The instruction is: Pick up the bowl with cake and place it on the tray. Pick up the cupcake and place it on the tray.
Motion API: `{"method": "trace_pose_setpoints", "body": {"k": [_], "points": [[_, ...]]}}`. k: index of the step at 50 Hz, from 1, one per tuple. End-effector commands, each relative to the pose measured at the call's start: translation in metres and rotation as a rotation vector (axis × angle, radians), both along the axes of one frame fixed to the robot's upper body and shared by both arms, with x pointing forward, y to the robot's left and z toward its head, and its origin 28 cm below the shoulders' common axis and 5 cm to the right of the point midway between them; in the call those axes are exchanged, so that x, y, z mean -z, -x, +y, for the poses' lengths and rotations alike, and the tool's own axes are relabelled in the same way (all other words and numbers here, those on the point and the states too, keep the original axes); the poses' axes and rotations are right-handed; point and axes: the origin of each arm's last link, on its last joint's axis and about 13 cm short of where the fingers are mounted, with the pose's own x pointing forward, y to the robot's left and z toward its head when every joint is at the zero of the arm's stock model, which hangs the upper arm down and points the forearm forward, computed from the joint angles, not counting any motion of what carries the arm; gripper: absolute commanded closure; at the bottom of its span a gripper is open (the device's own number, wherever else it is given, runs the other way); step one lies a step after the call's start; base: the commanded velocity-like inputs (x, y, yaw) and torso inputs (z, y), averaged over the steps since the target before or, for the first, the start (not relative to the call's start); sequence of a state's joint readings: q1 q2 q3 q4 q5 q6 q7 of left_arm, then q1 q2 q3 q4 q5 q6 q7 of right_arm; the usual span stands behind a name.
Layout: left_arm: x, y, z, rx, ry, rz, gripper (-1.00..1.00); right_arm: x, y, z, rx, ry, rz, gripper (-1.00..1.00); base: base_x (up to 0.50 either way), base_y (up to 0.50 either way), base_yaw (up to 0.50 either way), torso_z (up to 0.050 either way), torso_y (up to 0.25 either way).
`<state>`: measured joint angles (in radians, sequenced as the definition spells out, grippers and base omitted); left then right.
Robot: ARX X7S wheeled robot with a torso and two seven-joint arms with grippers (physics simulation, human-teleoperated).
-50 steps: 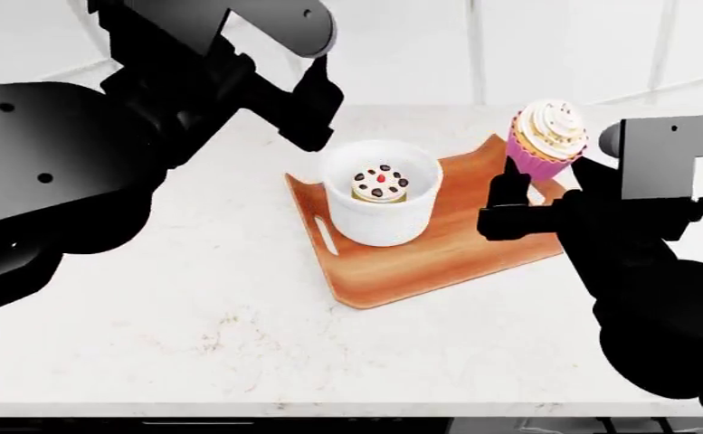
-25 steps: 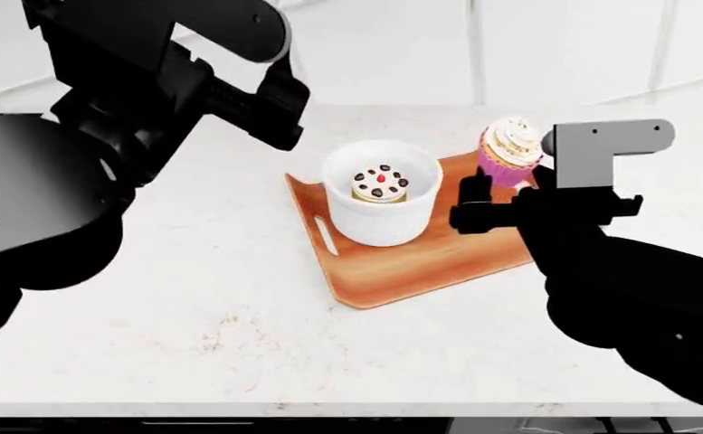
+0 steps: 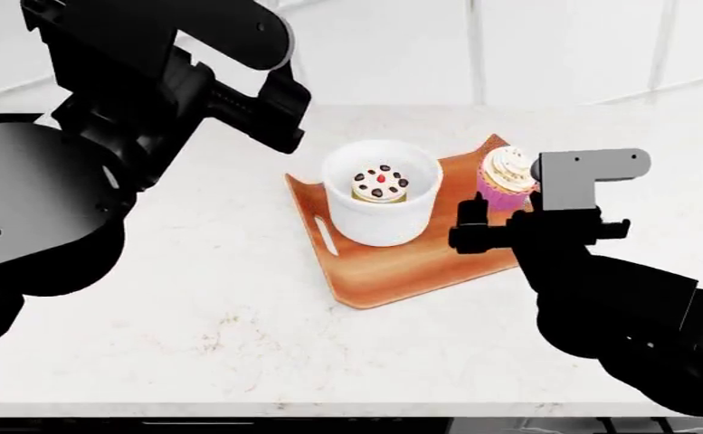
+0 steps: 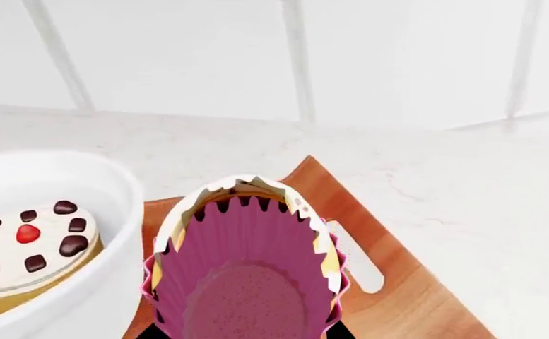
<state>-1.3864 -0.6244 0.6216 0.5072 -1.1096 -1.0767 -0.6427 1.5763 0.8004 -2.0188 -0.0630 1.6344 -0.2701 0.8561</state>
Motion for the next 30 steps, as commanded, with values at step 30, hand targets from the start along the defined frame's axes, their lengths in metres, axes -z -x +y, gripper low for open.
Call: {"method": "trace_pose_setpoints", "body": {"k": [30], "points": [[0.003, 0.002, -0.001, 0.013, -0.015, -0.012, -1.0, 0.022, -0.008, 0.002, -0.021, 0.004, 0.052, 1.0, 0.0, 0.0, 0.0, 0.0, 0.0]]}}
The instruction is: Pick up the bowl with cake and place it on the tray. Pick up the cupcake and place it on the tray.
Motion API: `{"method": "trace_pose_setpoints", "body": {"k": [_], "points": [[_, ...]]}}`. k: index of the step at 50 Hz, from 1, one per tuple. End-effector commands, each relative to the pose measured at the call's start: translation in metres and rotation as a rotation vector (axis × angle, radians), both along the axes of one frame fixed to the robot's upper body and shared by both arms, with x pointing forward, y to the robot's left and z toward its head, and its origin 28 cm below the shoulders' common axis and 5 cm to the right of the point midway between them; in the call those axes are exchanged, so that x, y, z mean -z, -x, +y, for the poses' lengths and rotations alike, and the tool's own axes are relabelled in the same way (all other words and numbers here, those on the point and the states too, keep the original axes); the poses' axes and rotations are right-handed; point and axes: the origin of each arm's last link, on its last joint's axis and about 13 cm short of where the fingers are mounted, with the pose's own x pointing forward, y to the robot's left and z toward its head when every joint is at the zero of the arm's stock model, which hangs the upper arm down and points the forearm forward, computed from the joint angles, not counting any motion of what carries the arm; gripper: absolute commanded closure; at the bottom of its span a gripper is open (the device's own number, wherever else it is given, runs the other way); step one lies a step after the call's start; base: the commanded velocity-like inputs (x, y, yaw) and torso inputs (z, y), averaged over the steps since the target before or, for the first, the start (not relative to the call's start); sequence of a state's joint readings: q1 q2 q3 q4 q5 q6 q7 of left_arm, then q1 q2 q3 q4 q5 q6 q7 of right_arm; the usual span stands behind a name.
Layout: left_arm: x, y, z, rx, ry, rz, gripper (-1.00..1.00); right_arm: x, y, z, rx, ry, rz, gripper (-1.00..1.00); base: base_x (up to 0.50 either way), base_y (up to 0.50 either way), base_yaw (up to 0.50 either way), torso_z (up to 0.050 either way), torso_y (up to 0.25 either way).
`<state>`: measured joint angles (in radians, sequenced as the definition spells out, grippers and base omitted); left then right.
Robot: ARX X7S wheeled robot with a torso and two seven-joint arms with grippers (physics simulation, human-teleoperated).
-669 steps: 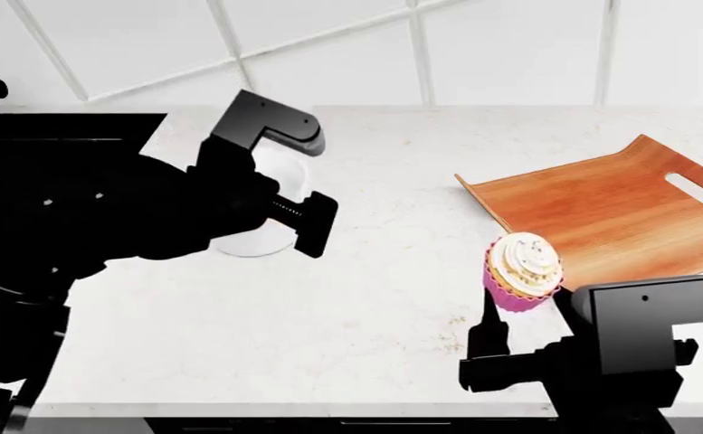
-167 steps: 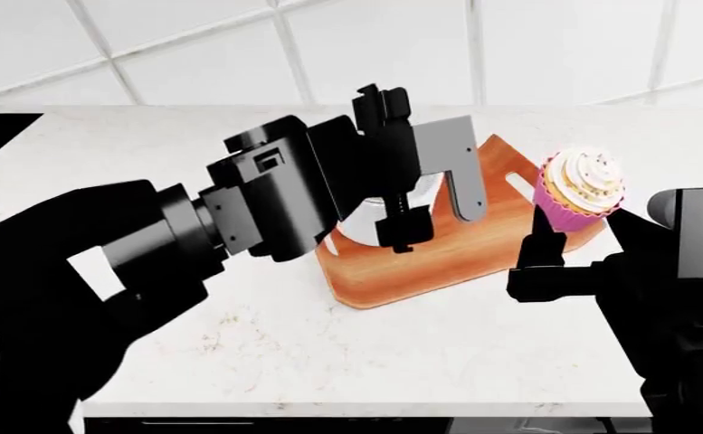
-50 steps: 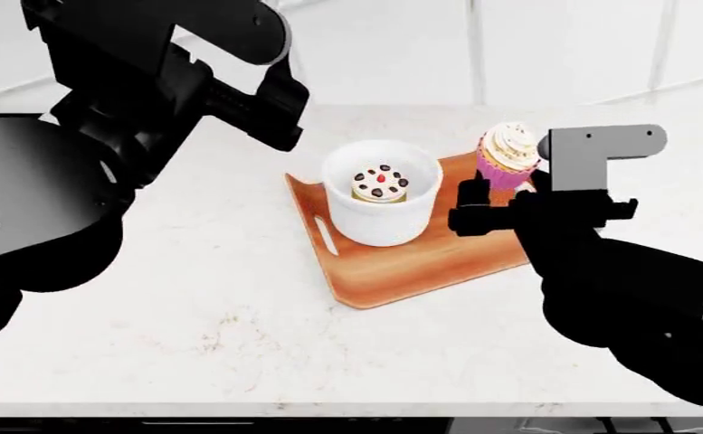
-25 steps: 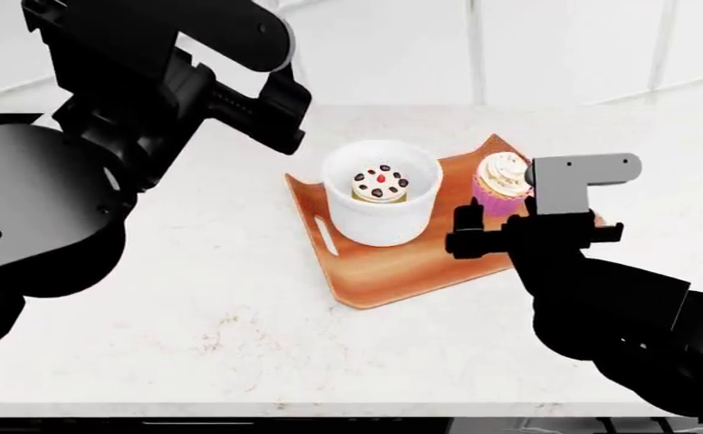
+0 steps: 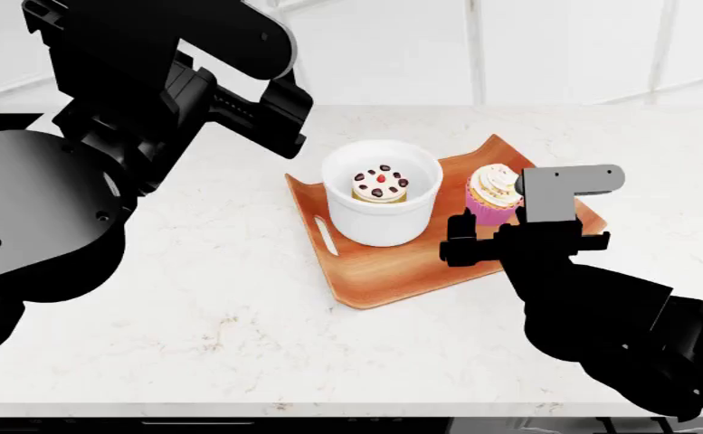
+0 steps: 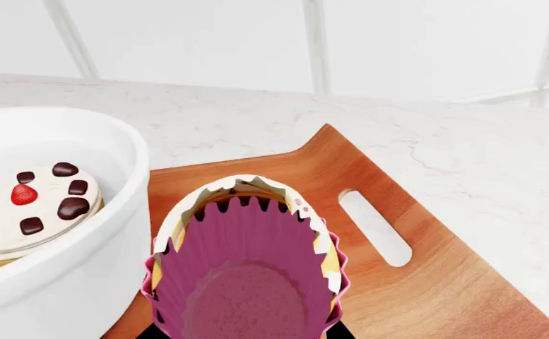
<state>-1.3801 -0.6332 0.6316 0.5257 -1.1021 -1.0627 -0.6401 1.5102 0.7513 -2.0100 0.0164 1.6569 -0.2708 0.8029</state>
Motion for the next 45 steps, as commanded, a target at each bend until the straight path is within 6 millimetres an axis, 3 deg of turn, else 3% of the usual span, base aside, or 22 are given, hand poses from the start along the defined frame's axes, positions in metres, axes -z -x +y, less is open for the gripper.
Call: {"method": "trace_pose_setpoints", "body": {"k": [1, 44, 45], "points": [[0.001, 0.0, -0.001, 0.005, -0.008, 0.0, -1.0, 0.004, -0.001, -0.001, -0.002, 0.011, -0.001, 1.0, 0.0, 0.0, 0.0, 0.0, 0.0], [0.004, 0.001, -0.001, 0.009, -0.007, 0.006, -1.0, 0.016, -0.006, 0.002, -0.013, 0.019, 0.035, 1.0, 0.0, 0.0, 0.0, 0.0, 0.0], [0.004, 0.001, -0.001, 0.01, -0.007, 0.006, -1.0, 0.016, -0.006, 0.002, -0.012, 0.018, 0.035, -1.0, 0.0, 0.0, 0.0, 0.0, 0.0]]}}
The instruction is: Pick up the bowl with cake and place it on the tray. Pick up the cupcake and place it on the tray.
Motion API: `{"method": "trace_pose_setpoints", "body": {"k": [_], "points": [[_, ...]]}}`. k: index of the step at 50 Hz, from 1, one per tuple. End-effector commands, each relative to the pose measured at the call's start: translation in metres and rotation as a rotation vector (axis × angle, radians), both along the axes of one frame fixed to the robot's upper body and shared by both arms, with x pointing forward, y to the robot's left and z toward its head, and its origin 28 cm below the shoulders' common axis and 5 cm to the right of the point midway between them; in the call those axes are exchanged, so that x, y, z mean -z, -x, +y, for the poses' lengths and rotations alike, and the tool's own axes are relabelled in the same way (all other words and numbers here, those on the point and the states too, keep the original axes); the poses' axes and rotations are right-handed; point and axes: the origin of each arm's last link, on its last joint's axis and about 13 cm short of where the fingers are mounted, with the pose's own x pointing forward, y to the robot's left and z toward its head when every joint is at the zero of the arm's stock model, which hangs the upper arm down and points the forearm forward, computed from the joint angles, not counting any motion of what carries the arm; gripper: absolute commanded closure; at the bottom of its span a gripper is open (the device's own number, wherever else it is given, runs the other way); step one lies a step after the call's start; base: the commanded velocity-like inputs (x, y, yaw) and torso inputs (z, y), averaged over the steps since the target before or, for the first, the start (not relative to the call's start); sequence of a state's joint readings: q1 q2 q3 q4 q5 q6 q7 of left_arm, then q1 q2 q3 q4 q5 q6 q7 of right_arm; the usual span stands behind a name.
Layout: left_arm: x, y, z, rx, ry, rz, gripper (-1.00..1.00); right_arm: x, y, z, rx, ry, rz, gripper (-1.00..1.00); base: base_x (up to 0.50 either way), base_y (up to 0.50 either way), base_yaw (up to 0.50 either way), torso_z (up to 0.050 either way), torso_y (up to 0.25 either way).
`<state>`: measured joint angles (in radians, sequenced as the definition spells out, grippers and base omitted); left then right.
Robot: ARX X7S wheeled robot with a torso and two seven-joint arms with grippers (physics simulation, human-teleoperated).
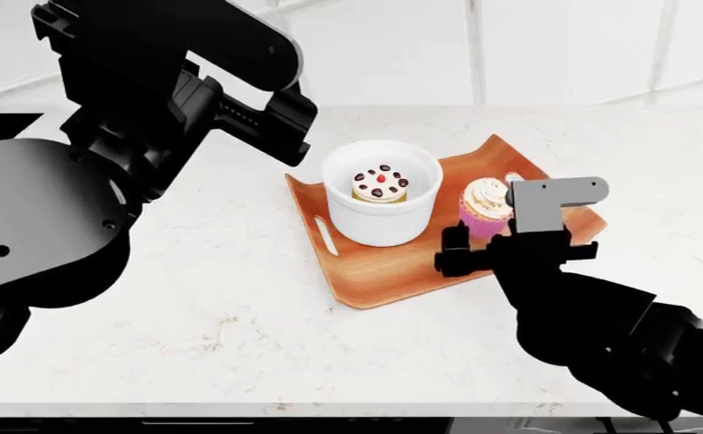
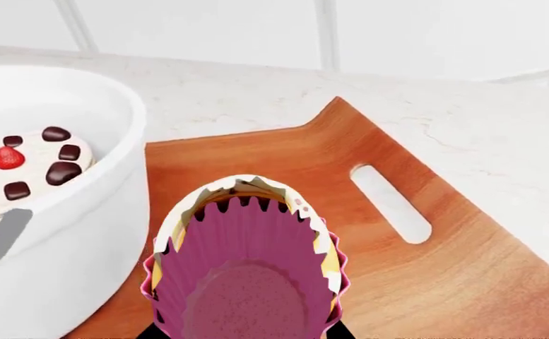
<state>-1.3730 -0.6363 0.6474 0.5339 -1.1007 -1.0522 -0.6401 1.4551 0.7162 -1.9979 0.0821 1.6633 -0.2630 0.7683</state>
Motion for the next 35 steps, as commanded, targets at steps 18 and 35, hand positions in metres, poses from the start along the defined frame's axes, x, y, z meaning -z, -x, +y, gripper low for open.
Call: {"method": "trace_pose_setpoints", "body": {"k": [18, 35], "points": [[0.003, 0.003, 0.001, 0.006, -0.002, 0.006, -1.0, -0.008, 0.002, 0.0, -0.007, 0.003, -0.029, -1.0, 0.0, 0.0, 0.0, 0.0, 0.0], [0.002, 0.006, 0.004, 0.0, 0.01, 0.004, -1.0, -0.057, 0.031, -0.003, -0.037, -0.009, -0.169, -1.0, 0.0, 0.0, 0.0, 0.0, 0.0]]}}
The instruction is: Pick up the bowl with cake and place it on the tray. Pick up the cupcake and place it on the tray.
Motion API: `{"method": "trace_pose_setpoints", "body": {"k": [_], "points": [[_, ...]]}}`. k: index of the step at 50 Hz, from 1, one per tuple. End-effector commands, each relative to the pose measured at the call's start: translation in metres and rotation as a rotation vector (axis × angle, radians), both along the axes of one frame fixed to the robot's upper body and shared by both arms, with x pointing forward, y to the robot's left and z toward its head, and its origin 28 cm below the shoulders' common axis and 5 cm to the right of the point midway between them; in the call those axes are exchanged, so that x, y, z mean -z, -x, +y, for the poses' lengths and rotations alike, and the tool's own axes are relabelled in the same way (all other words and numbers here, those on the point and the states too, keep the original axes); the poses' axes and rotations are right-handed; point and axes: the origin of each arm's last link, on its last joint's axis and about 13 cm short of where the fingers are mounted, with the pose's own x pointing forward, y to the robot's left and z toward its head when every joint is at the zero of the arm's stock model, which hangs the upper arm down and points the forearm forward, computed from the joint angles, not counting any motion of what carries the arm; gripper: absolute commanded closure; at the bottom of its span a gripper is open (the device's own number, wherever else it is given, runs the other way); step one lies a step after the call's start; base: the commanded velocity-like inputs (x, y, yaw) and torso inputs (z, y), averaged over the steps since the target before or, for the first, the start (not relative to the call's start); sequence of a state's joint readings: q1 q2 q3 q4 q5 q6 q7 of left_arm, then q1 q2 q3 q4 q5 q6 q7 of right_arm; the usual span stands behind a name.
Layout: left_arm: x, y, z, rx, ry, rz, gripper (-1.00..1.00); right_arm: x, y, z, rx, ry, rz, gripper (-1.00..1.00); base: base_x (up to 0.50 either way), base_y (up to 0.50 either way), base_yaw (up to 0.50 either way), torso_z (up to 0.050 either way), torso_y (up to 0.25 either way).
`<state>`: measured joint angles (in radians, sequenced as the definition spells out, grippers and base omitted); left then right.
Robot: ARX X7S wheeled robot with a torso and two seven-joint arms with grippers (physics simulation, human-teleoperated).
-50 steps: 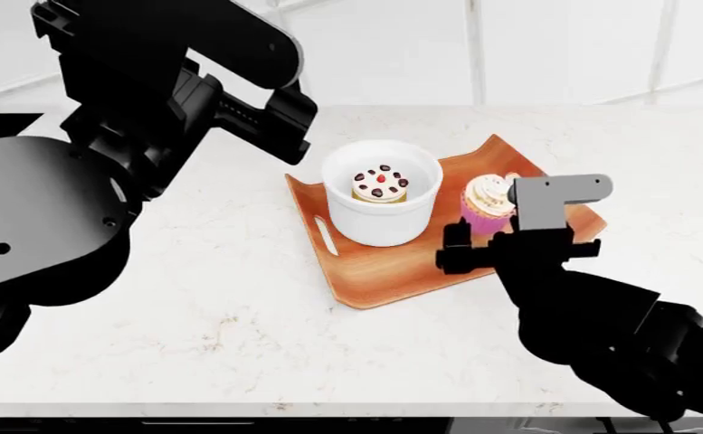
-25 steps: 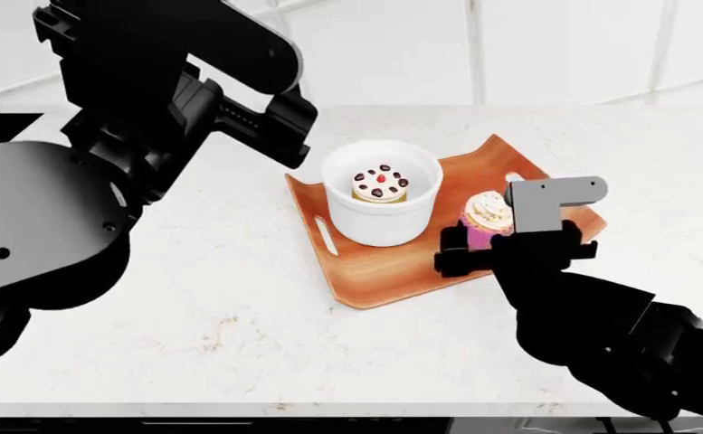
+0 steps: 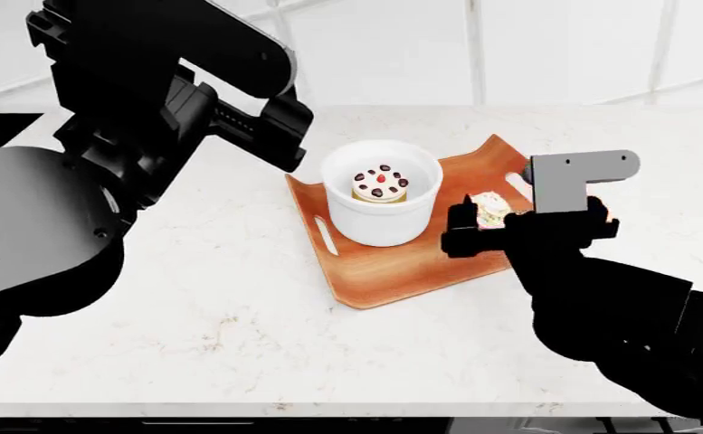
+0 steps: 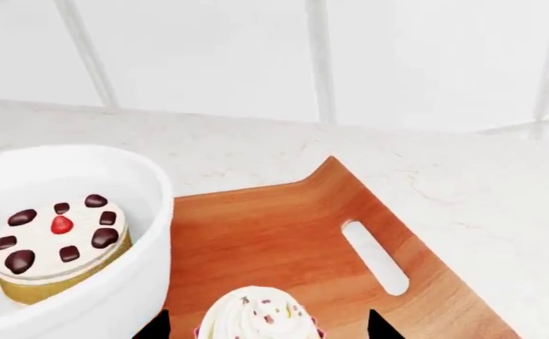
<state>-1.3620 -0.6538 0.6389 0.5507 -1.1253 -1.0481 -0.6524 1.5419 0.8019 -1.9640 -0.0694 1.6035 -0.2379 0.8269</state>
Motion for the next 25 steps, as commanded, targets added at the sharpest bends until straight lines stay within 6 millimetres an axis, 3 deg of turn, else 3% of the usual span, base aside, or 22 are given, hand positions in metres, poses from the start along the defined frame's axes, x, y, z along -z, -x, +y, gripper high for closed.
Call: {"method": "trace_pose_setpoints", "body": {"k": [1, 15, 25], "points": [[0.0, 0.003, 0.001, -0.002, 0.004, -0.001, -1.0, -0.027, 0.021, -0.002, -0.017, -0.006, -0.084, -1.0, 0.0, 0.0, 0.0, 0.0, 0.0], [0.0, 0.013, 0.003, -0.018, 0.032, -0.016, -1.0, -0.043, 0.059, -0.011, 0.005, -0.004, -0.169, -1.0, 0.0, 0.0, 0.0, 0.0, 0.0], [0.007, 0.035, 0.005, -0.037, 0.066, -0.065, -1.0, -0.05, 0.091, -0.011, 0.011, -0.005, -0.228, -1.0, 0.0, 0.0, 0.0, 0.0, 0.0]]}}
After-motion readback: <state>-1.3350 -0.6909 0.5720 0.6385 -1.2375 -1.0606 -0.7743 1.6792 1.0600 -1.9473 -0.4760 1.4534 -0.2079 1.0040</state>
